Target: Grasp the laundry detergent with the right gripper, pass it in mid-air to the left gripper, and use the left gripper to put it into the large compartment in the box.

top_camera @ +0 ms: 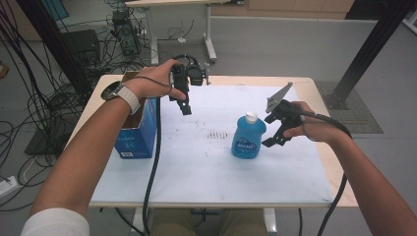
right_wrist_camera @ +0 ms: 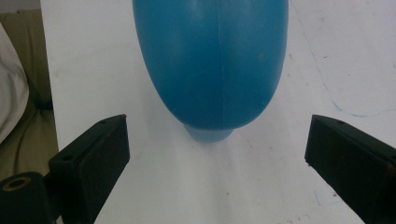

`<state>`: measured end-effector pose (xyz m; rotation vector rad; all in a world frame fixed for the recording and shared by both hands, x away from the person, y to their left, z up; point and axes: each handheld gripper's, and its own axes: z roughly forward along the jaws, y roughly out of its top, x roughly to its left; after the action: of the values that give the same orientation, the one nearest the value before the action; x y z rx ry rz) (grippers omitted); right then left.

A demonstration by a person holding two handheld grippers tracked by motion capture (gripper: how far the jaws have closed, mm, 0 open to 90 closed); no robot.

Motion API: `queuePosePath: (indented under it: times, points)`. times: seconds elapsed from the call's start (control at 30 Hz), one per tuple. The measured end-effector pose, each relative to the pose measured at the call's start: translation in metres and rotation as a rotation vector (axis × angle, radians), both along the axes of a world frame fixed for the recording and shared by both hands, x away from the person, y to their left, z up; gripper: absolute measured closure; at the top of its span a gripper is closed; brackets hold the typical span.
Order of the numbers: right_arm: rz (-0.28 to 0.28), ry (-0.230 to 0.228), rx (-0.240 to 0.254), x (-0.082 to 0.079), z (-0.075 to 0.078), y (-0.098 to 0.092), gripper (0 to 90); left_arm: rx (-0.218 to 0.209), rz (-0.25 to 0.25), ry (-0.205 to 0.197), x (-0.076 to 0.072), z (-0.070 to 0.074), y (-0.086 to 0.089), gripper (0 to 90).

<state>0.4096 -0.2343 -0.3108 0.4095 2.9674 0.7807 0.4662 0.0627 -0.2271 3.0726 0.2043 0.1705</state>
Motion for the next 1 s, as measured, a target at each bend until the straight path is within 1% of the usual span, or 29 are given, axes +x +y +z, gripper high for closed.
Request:
queuePosePath:
  times: [0.1,0.27,0.37,0.6,1.0]
  points:
    - [0.0,-0.001,0.002,0.0,-0.001,0.0,6.4,0.001,0.001,0.0,0.0,0.0,0.0,11.3]
    - [-0.01,-0.005,0.023,0.0,-0.002,-0.002,6.1,0.0,0.001,0.001,0.0,-0.002,0.0,11.3]
    - [-0.004,-0.02,0.033,0.0,-0.003,-0.003,6.3,0.003,0.001,0.006,0.0,-0.003,-0.001,11.3]
    - [-0.009,-0.02,0.055,-0.001,-0.006,-0.005,6.2,0.004,0.001,0.01,0.0,-0.006,-0.001,11.3]
    - [-0.018,-0.023,0.087,-0.001,-0.01,-0.005,5.9,0.003,0.001,0.01,0.001,-0.006,-0.001,11.3]
